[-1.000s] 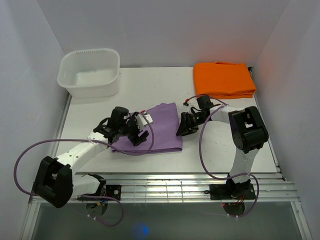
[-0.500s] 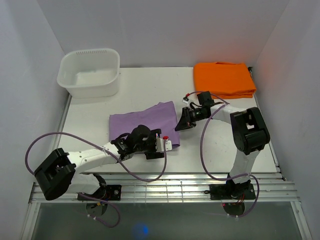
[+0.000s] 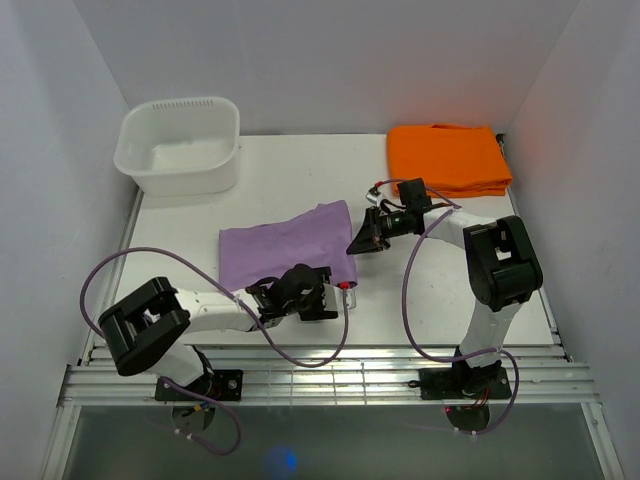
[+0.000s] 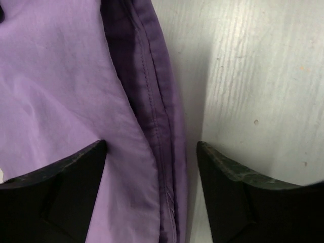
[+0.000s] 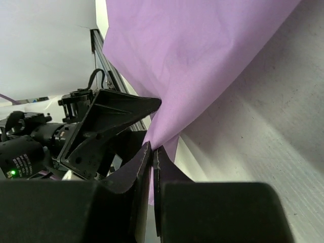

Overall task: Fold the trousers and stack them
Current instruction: Fold the trousers, then neatly place the folded trousers to the corner

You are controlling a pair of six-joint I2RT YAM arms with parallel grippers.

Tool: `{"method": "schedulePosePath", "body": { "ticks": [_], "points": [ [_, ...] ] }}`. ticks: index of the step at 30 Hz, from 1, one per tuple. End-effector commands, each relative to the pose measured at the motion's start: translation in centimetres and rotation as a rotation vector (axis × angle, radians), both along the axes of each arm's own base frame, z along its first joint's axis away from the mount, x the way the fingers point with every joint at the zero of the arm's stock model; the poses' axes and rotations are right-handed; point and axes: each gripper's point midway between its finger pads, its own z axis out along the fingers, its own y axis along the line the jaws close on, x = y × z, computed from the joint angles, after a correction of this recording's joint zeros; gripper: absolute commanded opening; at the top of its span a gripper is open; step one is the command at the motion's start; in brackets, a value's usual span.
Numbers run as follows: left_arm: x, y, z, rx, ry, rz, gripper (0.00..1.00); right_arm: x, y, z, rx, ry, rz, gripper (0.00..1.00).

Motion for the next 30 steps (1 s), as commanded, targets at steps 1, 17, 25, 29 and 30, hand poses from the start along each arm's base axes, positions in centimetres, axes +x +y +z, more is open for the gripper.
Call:
{"method": "schedulePosePath", "body": {
  "ticks": [1,17,25,29,30],
  "points": [
    [1.1,0.4,-0.3,0.013,-0.054,0.061,0.78,0.7,0.1,2.1,0.061,-0.019,-0.002,0.08],
    [2.2,-1.7,0.1,-0.081,0.023,0.177,0.02,0.9,-2.9,-2.3,-0.129,0.037,-0.130,0.90],
    [3.3,-3.2,2.6,-0.180,0.047,0.231,0.00,-1.1,-2.9,-4.4,-0.068,0.193,-0.145,0.90],
    [3.7,-3.9,3.2,-0.210,0.079,0.250,0.00,-1.4,-2.1,-4.3,0.012,0.241,-0.158,0.90],
    [3.7,-4.0,3.2,-0.211,0.082,0.248,0.00,-0.8,-1.7,-3.8,0.042,0.230,-0.169,0.90]
  ]
}}
